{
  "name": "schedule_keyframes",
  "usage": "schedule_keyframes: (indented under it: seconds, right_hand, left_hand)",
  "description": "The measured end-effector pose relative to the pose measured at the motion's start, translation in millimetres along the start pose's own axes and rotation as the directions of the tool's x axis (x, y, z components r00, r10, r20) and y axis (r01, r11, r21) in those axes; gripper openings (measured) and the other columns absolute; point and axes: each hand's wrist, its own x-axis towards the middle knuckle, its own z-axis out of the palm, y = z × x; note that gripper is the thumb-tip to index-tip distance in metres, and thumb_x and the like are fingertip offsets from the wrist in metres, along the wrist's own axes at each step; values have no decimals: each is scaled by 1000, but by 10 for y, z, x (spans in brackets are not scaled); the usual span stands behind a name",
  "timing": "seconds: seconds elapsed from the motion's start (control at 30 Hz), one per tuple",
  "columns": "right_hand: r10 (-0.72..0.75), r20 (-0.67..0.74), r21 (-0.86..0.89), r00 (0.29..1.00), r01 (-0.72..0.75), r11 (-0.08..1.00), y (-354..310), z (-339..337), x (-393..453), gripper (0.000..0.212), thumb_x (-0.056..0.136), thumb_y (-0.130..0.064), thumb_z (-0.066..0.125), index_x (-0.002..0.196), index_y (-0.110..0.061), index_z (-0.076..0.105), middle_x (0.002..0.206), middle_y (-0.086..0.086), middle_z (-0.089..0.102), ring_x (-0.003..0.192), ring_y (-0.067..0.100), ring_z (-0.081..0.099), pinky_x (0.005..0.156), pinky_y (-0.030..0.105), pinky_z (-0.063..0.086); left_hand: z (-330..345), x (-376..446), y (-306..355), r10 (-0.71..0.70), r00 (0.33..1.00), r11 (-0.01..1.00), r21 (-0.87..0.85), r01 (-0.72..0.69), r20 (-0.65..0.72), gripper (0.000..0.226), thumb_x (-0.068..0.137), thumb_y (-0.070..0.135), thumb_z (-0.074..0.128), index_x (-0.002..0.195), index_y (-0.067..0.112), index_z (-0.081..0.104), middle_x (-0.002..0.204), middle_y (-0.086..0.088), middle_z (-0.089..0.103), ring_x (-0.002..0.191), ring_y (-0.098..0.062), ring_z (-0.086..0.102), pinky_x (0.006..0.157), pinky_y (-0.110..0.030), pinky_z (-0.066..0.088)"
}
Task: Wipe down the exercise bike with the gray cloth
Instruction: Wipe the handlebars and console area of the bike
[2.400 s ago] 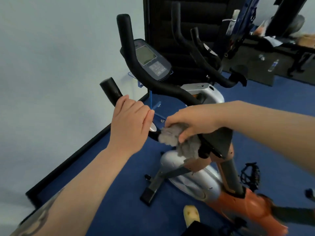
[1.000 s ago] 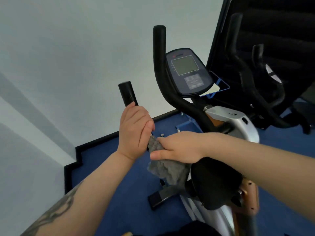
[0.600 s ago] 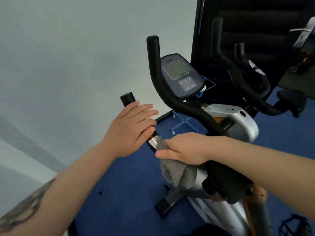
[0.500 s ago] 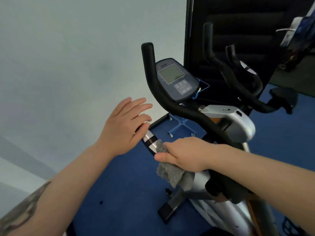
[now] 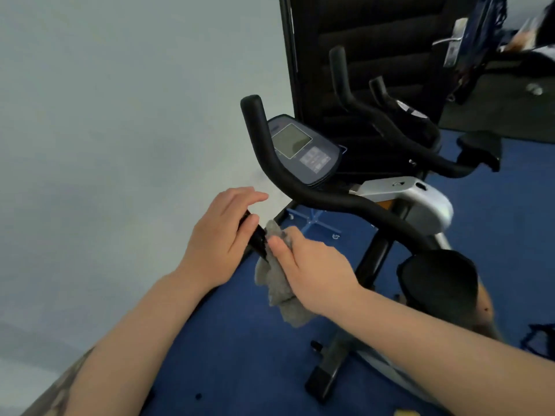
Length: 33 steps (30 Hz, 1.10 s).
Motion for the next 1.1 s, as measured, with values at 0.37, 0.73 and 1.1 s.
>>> schedule_keyframes:
  seconds: [0.37, 0.73, 1.1]
  right_hand:
    - [-58, 3, -19, 998, 58, 998, -110, -1, 127, 21, 105, -33, 25, 123, -29, 35, 99, 4, 55, 89, 35, 58, 74, 49, 50]
    - [-88, -41, -281, 995, 73, 957, -375, 31, 546, 20, 101, -11, 32, 116, -6, 43, 111, 11, 55, 87, 31, 59, 62, 37, 38]
    - [-58, -87, -114, 994, 48, 992, -309, 76, 484, 36, 104, -22, 28, 138, -12, 34, 105, 5, 55, 73, 24, 48, 61, 40, 42]
  left_hand:
    - [-47, 63, -14, -29, 1000, 998, -58, 29, 1, 31, 100, 30, 41, 127, 23, 57, 112, 16, 60, 95, 0, 54, 84, -21, 45]
    - [0, 200, -5, -215, 977, 975, 54, 215, -19, 36, 97, 39, 22, 80, 16, 42, 62, 1, 47, 57, -18, 41, 56, -34, 30]
    - [62, 181, -49, -197, 977, 977, -101, 188, -83, 39, 97, 43, 22, 78, 16, 44, 61, 2, 48, 57, -20, 46, 55, -36, 36]
